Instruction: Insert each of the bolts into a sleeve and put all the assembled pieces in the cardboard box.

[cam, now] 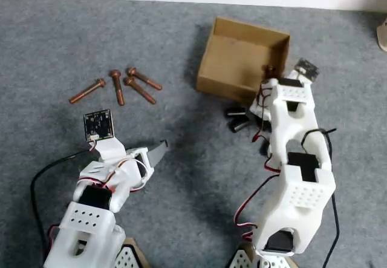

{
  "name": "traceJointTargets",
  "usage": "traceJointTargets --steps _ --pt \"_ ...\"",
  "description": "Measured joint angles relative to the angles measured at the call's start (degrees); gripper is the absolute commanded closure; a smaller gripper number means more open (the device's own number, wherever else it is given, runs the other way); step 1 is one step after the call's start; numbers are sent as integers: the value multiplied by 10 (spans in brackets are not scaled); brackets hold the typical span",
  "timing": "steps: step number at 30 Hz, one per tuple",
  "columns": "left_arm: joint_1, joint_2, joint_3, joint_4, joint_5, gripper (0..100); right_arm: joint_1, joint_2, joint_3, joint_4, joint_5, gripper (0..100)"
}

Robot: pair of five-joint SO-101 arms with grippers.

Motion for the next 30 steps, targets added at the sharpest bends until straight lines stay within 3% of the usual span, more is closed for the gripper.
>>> traceJointTargets --steps 13,22,27,30 --pt "1 0 0 0 0 694 17 1 1 21 -38 995" --pt "0 0 -1 4 0 694 -70 -20 -76 295 -38 995" --pt "-4 0 -55 91 0 694 -90 -70 -114 382 -33 995" --pt "-45 0 -90 125 0 694 -101 -105 -114 399 -32 995"
